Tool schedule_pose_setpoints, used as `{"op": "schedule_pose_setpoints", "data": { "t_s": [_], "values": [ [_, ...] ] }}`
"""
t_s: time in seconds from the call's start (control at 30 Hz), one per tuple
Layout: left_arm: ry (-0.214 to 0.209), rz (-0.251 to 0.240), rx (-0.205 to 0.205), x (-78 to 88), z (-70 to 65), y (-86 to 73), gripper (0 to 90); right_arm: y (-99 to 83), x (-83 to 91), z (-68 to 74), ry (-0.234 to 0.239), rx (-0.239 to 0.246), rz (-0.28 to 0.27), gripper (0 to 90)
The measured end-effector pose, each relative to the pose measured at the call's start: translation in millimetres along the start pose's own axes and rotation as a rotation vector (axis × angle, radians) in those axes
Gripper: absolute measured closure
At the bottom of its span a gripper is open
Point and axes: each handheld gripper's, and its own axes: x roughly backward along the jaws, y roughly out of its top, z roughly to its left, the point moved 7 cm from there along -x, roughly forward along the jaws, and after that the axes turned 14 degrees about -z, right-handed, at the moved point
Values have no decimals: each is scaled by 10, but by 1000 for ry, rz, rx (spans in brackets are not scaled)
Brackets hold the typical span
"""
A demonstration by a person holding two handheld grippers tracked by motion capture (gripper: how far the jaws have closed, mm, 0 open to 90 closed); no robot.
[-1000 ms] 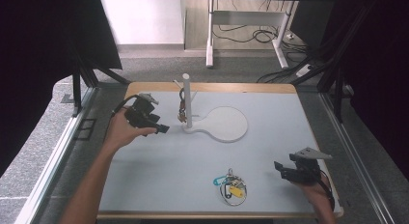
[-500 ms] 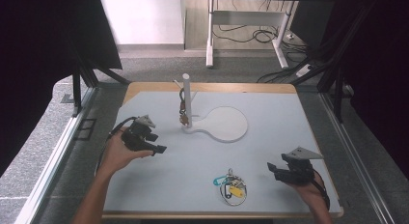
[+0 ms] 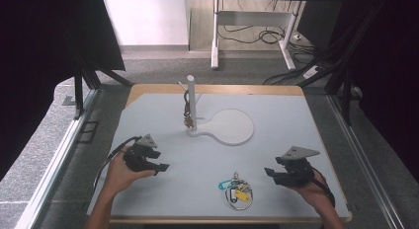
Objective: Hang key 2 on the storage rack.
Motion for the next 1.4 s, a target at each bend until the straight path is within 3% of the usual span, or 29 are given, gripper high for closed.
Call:
{"op": "schedule_pose_setpoints", "data": {
  "t_s": [0.3, 0.37, 0.5, 0.67, 0.87, 0.97, 1.07, 1.13, 1.23, 1.4],
  "values": [
    [-10, 33, -42, -46, -57, -68, 383, 92, -81, 262, 116, 40, 89, 495],
    [-13, 15, -34, -37, -70, -67, 382, 99, -96, 328, 137, 42, 102, 510],
    [-13, 24, -43, -37, -102, -102, 377, 84, -134, 515, 214, 66, 138, 540],
    [-12, 50, -61, -76, -142, -154, 371, 32, -182, 722, 274, 104, 206, 568],
    [-7, 36, -58, -30, -136, -151, 372, 11, -210, 1002, 349, 117, 250, 581],
    [-6, 26, -51, -23, -132, -157, 374, 3, -232, 1110, 368, 138, 270, 582],
    [-7, 22, -17, -28, -93, -202, 377, -9, -267, 1195, 383, 148, 284, 590],
    [19, 42, -29, -22, -64, -237, 377, -23, -292, 1241, 393, 145, 292, 600],
    [0, 21, -19, -6, -81, -215, 377, -62, -345, 1285, 399, 133, 307, 616],
    [12, 36, -28, -24, -73, -235, 378, -103, -431, 1340, 406, 113, 331, 645]
  ]
}}
